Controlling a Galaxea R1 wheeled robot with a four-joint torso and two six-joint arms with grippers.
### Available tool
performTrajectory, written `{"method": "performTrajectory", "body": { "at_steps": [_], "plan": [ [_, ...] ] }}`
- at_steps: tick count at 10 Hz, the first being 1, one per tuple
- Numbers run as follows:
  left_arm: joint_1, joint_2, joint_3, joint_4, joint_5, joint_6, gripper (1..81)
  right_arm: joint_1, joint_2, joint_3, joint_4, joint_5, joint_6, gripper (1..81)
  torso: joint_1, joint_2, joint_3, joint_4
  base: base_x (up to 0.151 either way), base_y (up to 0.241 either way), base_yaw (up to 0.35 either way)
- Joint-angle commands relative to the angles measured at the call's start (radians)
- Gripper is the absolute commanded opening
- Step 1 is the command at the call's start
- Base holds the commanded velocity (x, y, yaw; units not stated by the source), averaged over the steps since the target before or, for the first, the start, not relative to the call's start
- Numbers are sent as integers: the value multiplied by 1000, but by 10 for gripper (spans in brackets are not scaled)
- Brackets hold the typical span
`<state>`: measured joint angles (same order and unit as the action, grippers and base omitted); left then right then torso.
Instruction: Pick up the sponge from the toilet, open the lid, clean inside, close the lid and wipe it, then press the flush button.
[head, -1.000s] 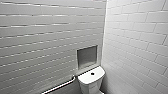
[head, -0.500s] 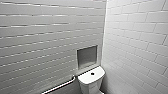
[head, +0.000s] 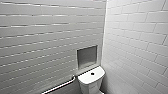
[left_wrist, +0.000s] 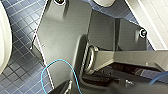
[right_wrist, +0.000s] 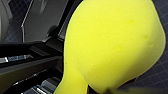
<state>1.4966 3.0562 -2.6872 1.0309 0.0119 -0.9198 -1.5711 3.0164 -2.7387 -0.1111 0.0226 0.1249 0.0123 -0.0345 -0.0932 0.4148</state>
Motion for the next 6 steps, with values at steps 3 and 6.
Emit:
{"method": "performTrajectory", "body": {
  "at_steps": [3,6],
  "plan": [
    [-45,4,0,-5,42,-2,811,28,-2,4,-4,-56,3,10,0,0,0,0,0,0,0],
    [-45,3,0,-5,40,-2,811,27,0,2,-4,-56,2,10,0,0,0,0,0,0,0]
  ]
}}
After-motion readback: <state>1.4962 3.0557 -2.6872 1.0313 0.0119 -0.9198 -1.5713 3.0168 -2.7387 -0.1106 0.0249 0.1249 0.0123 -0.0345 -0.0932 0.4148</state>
